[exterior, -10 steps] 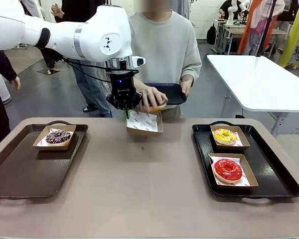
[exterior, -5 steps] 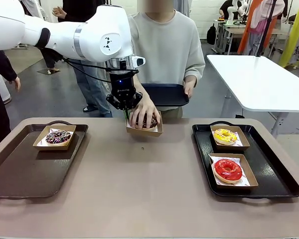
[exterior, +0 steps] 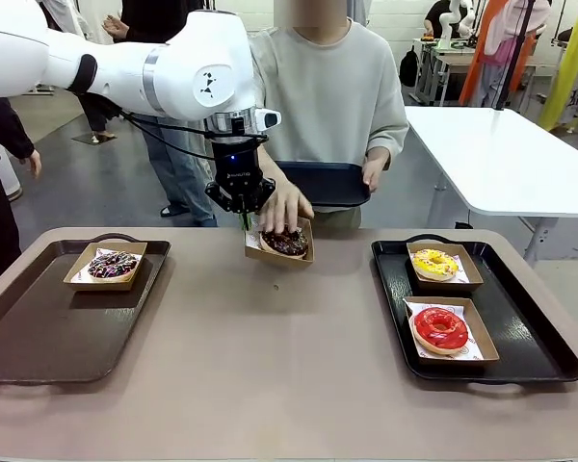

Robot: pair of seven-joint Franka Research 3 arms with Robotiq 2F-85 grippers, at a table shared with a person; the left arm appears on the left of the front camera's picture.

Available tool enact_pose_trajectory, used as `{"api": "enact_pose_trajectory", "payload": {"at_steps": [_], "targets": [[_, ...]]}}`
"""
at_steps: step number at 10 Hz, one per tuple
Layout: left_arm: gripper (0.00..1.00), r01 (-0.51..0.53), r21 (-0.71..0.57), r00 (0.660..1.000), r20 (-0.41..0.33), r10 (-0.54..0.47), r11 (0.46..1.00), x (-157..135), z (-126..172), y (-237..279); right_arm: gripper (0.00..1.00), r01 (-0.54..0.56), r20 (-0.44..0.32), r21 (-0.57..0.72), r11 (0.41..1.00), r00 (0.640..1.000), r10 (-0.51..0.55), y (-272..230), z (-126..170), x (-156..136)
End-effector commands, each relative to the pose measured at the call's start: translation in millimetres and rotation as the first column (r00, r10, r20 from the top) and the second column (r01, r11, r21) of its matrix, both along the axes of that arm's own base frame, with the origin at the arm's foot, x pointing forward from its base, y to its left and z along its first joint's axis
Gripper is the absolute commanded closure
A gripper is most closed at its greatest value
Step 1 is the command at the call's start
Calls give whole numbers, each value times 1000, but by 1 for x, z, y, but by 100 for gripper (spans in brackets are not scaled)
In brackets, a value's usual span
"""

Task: Individually package the donuts and arrange them on the tray.
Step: Place the picked Paper togo box on the Handle tray.

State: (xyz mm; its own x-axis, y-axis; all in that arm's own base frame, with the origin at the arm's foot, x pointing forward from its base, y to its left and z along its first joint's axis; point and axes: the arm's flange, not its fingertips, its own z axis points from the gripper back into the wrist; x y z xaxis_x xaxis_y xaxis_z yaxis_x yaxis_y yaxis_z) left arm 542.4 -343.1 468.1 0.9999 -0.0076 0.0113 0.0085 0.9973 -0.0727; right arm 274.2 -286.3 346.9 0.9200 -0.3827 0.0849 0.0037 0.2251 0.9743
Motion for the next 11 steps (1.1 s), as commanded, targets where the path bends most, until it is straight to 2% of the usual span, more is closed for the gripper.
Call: {"api": "enact_pose_trajectory", "payload": {"at_steps": [1,11], "targets": [[100,-3,-12,1000,1,3,1000,-1,1,0,0,4,6,-1,1000,1000,-4,1,2,-2],[99,0,0,1000,0,0,1000,0,0,0,0,4,6,-1,1000,1000,-4,1,2,-2]]}}
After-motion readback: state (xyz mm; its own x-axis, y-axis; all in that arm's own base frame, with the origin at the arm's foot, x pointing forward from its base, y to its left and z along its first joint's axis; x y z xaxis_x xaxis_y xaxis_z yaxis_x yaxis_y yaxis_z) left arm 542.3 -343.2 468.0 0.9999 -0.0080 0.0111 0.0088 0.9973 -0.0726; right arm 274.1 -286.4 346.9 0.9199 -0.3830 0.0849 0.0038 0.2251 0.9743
